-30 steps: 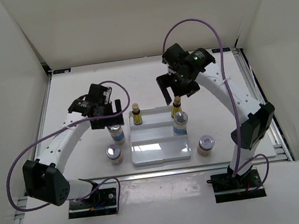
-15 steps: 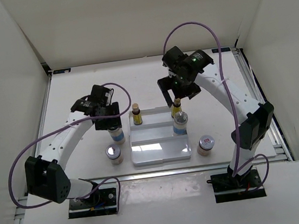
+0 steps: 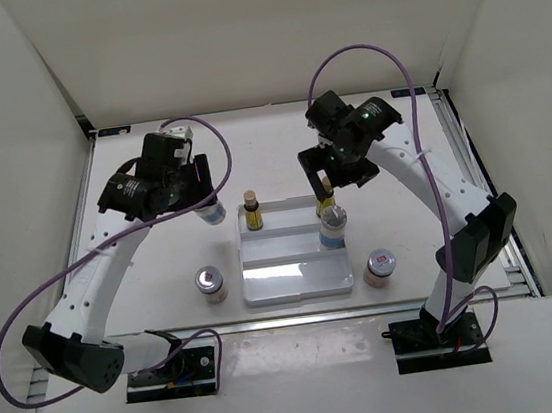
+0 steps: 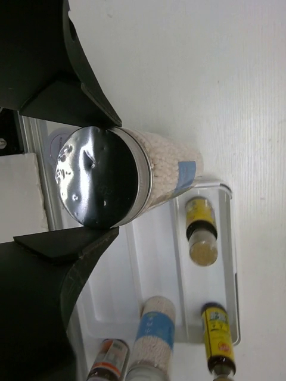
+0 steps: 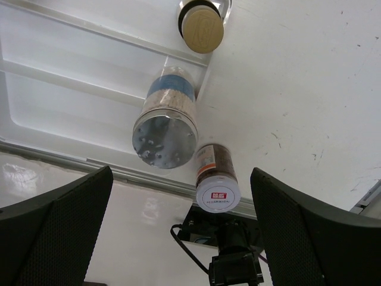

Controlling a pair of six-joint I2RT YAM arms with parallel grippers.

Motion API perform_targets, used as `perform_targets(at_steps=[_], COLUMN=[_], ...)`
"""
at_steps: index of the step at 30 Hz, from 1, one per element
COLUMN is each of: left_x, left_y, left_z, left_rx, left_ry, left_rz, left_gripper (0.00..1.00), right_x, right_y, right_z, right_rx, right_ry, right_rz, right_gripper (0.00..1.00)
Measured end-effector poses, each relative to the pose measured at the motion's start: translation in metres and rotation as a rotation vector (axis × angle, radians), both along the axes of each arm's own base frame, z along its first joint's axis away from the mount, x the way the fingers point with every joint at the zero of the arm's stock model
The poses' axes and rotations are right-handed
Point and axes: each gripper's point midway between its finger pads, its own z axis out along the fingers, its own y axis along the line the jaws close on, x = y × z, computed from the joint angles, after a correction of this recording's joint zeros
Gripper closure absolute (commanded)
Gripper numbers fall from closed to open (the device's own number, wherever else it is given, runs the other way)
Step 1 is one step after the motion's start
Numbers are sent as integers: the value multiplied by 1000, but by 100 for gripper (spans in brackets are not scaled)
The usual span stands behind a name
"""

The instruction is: Organize the condiment bottles

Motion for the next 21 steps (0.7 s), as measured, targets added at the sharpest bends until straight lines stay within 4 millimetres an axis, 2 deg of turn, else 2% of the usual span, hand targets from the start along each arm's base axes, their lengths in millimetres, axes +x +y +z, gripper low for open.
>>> perform_targets(at_steps=[3,10,15,21], left_x=[-10,-28,-29,-25], left_y=[-11,-39,-51,-67], left_z=[5,-6,-16,-41], left_rx=[-32,-51,-55,-32], left_ry=[6,72,116,189], left_rz=[-28,-101,-123,-155], left_gripper=[89,89,89,89], right_x=[0,0,-1,-5], right_y=[-4,-9,-10,-15], right_z=[-1,-6,-8,-12], right_rx=[-3,-15,-18,-24], right_ry=[5,21,26,37], right_rz=[-9,-21,-21,-29], right_gripper=[0,0,0,0])
